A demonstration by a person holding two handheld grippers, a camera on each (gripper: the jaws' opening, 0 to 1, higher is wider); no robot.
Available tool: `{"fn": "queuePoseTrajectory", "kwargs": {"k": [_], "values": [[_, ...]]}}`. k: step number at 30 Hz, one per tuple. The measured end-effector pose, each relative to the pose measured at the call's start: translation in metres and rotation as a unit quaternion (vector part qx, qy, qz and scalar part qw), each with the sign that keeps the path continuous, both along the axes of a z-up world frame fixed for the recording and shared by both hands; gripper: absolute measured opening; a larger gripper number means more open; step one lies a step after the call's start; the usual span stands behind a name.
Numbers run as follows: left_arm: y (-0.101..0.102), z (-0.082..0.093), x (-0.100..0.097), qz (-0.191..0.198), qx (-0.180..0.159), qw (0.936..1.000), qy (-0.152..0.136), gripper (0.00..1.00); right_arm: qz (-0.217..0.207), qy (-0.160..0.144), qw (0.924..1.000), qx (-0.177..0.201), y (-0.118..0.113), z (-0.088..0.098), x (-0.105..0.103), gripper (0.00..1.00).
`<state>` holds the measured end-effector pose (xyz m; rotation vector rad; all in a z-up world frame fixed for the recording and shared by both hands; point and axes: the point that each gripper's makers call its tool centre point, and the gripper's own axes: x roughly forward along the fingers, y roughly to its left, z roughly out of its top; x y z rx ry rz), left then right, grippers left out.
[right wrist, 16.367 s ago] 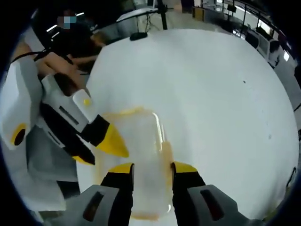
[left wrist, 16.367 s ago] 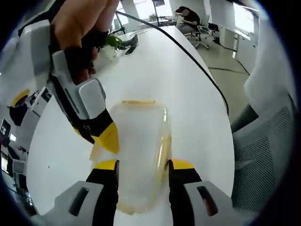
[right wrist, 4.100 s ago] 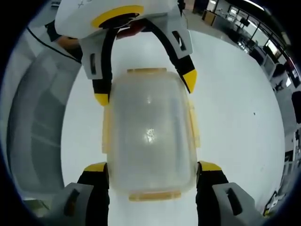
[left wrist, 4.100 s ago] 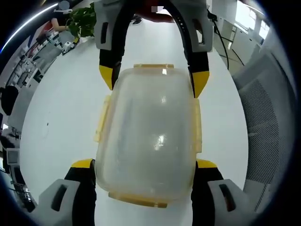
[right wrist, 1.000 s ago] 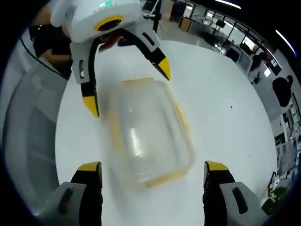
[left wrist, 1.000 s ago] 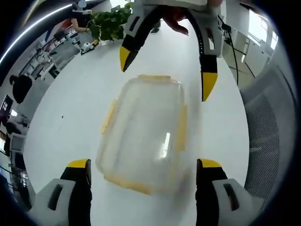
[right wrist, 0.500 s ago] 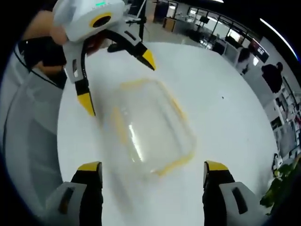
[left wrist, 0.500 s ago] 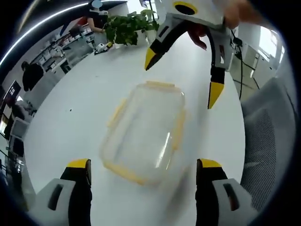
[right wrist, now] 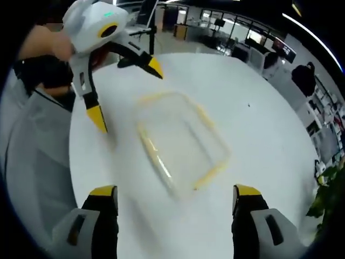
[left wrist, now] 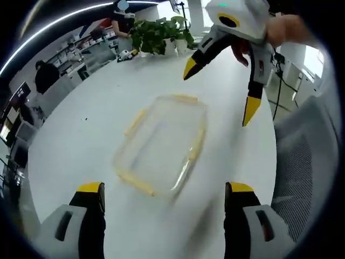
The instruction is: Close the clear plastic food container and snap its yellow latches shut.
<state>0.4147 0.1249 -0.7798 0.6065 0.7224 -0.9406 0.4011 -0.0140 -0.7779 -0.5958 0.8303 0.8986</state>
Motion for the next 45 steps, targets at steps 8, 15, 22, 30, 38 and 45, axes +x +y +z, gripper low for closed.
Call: {"fn": "queuePoseTrajectory", "kwargs": {"k": [8, 15, 22, 30, 38, 45], "values": [[0.01, 0.007, -0.006, 0.028, -0.037, 0.9989, -0.013, 0.94, -0.039, -0.028, 0.9984, 0.031, -0.002, 0.008, -0.005, 0.89], [0.016, 0.01, -0.016, 0.041, -0.062, 0.997, -0.021, 0.94, -0.071, -0.045, 0.995, 0.053, -0.008, 0.013, -0.007, 0.88], [0.023, 0.014, -0.026, 0.048, -0.08, 0.9951, -0.032, 0.94, -0.088, -0.056, 0.9921, 0.069, -0.014, 0.017, -0.013, 0.88], [0.034, 0.016, -0.04, 0.059, -0.109, 0.9913, -0.045, 0.94, -0.102, -0.079, 0.988, 0.086, -0.018, 0.021, -0.025, 0.88], [0.047, 0.016, -0.053, 0.07, -0.126, 0.9879, -0.056, 0.96, -0.118, -0.097, 0.983, 0.103, -0.02, 0.025, -0.034, 0.88], [0.06, 0.011, -0.07, 0.082, -0.132, 0.9864, -0.053, 0.98, -0.128, -0.12, 0.9794, 0.1, -0.028, 0.025, -0.046, 0.87]]}}
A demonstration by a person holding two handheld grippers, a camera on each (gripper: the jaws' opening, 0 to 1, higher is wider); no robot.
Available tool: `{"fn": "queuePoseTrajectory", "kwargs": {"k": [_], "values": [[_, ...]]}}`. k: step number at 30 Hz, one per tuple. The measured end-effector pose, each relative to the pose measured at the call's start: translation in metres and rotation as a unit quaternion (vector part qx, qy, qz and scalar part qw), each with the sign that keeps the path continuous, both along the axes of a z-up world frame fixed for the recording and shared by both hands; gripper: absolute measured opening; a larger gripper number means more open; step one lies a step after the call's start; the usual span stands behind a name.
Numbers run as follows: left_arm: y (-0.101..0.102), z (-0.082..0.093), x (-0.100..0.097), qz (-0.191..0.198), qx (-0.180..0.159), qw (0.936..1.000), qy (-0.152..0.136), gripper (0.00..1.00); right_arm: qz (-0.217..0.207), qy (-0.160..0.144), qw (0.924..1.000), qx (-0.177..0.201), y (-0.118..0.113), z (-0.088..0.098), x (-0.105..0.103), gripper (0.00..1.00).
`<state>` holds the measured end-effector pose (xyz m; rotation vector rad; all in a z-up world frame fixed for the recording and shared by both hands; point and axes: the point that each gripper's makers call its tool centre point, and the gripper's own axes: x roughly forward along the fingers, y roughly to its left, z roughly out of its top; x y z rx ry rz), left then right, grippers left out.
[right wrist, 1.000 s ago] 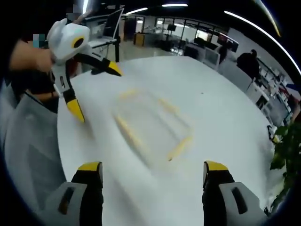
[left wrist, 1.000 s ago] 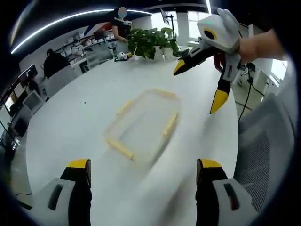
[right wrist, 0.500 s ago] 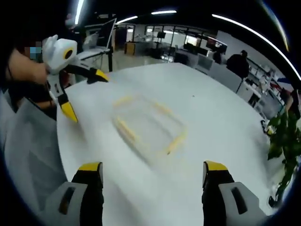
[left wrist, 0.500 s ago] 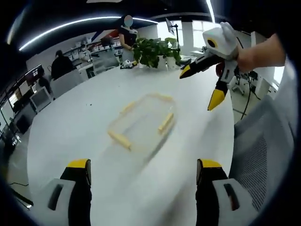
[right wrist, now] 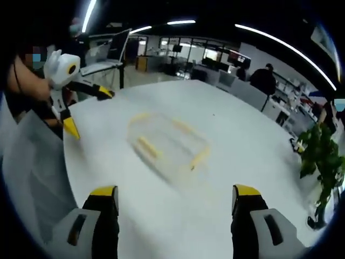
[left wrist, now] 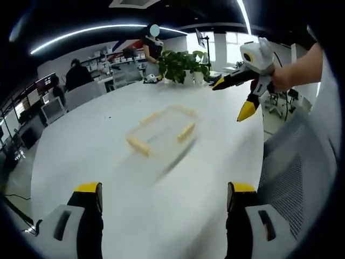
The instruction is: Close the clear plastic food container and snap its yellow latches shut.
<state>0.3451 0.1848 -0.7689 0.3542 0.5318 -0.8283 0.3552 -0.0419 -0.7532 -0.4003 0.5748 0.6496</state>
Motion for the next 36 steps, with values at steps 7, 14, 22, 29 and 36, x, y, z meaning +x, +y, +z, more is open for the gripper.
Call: {"fn": "queuePoseTrajectory", "kwargs": {"k": [7, 14, 22, 29, 36], "values": [[0.011, -0.005, -0.015, 0.01, -0.015, 0.9998, 0.004, 0.99, -0.016, -0.008, 0.9998, 0.01, -0.007, -0.003, -0.014, 0.88], [0.021, -0.01, -0.031, 0.024, -0.029, 0.9992, 0.011, 0.99, -0.029, -0.016, 0.9992, 0.021, -0.008, -0.007, -0.029, 0.88], [0.025, -0.005, -0.04, 0.037, -0.049, 0.998, 0.013, 0.99, -0.036, -0.017, 0.9989, 0.026, -0.011, -0.011, -0.041, 0.88], [0.031, -0.007, -0.045, 0.048, -0.058, 0.997, 0.015, 0.99, -0.045, -0.016, 0.9982, 0.038, -0.013, -0.014, -0.052, 0.88], [0.032, -0.003, -0.044, 0.056, -0.071, 0.9958, 0.009, 0.99, -0.053, -0.008, 0.9975, 0.046, -0.016, -0.021, -0.059, 0.88]]}}
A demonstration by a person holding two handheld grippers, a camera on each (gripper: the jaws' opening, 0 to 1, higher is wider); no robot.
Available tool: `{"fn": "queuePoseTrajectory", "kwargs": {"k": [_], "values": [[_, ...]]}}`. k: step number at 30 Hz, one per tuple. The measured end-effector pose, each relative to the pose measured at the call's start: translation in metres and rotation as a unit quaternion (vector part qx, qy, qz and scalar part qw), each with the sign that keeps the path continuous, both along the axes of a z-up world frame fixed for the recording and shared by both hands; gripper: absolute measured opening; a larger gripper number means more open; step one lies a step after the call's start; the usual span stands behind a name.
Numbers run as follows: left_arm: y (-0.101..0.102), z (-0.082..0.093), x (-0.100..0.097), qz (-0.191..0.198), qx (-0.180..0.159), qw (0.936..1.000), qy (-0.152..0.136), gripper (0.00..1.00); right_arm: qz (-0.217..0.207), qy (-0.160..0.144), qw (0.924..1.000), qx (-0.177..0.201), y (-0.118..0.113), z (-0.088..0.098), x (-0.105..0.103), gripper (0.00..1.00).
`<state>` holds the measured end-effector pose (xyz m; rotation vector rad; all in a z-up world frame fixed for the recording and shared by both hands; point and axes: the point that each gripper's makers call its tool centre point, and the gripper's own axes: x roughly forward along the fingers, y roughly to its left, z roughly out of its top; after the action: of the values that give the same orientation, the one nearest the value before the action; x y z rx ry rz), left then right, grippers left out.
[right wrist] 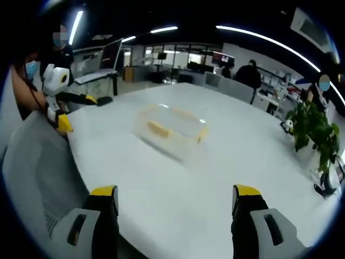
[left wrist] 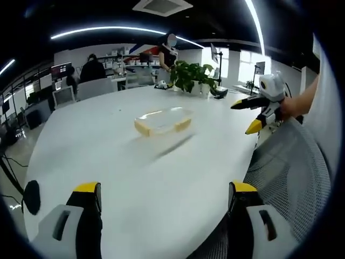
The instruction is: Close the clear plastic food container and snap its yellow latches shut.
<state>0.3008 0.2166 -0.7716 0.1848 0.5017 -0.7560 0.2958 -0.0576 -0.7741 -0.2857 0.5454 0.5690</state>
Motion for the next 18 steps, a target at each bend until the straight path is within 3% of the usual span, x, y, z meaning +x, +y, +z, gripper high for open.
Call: {"fn": "queuePoseTrajectory", "kwargs": {"k": [18], "values": [[0.0003, -0.0009, 0.0003, 0.008, -0.003, 1.0, 0.001, 0.99, 0.0, 0.012, 0.9999, 0.004, 0.0009, -0.0056, -0.0028, 0.87]]}}
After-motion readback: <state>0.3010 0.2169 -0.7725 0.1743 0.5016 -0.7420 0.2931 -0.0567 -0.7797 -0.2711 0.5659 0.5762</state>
